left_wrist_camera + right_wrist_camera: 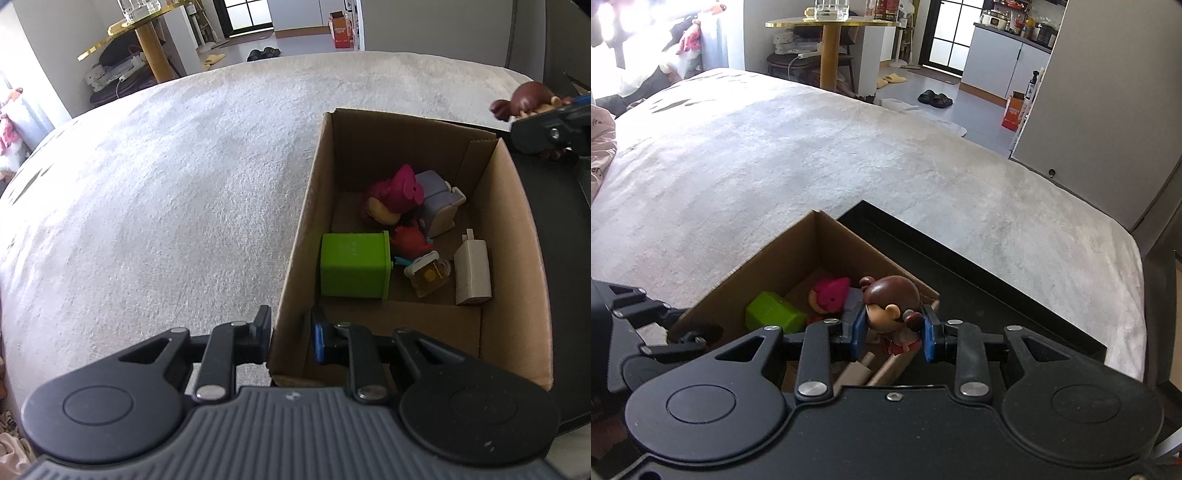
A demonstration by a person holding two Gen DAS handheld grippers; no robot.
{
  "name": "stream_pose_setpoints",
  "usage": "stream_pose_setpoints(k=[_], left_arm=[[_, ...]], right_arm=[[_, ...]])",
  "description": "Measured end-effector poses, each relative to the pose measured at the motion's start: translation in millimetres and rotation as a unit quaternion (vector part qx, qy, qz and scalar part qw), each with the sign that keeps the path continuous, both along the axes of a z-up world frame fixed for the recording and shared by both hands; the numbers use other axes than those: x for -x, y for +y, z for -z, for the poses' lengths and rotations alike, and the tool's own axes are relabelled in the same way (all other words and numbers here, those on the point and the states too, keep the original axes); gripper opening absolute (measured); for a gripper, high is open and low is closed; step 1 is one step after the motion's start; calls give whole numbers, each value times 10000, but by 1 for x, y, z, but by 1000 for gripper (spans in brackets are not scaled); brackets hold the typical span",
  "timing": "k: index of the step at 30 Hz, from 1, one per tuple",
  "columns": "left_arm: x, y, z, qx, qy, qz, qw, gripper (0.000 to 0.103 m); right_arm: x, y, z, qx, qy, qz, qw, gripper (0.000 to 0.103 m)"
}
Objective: Organize rigid objects
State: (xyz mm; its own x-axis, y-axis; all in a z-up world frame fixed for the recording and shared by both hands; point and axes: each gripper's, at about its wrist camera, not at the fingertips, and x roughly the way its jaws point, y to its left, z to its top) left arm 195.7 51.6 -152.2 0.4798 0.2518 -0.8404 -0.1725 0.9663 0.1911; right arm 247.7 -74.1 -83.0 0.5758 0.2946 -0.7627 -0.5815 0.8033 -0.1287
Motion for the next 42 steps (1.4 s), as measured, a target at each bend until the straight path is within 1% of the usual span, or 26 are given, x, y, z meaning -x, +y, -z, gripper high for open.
stream_pose_setpoints(k=[7,12,14,17,20,22,28,33,36,38,40,42], left_arm=[[4,5,-1,130,-33,-42,9999,22],[3,9,0,197,-2,-36,9998,22],[2,11,1,229,8,-41,9997,22],[2,14,1,281,18,-73,9996,22],[1,15,1,298,14,-67,9995,22],[1,14,1,284,12,-58,9996,22],[1,14,2,267,8,-35,9996,22],[4,13,-3,302,-59,-21,9995,22],[4,13,-7,309,-76,0,9995,22],[2,13,-9,357,15,29,9994,22],[2,12,-13,339,0,16,9994,22],[3,11,-17,300,-16,2,9995,22]], right_arm=[[2,17,5,36,47,-159,9999,30],[0,24,6,44,40,-163,9998,30],[-2,24,6,34,31,-136,9999,33],[-6,19,3,-15,-40,41,10000,34],[-10,10,1,-167,19,214,9996,34],[-9,5,2,-169,20,273,9995,34],[-5,-13,4,-241,65,464,9986,34],[2,-31,6,-434,166,700,9965,34],[8,-38,6,-518,205,742,9957,34],[13,-42,5,-548,192,735,9956,40],[17,-46,2,-600,151,750,9953,44],[21,-52,1,-666,149,787,9946,45]])
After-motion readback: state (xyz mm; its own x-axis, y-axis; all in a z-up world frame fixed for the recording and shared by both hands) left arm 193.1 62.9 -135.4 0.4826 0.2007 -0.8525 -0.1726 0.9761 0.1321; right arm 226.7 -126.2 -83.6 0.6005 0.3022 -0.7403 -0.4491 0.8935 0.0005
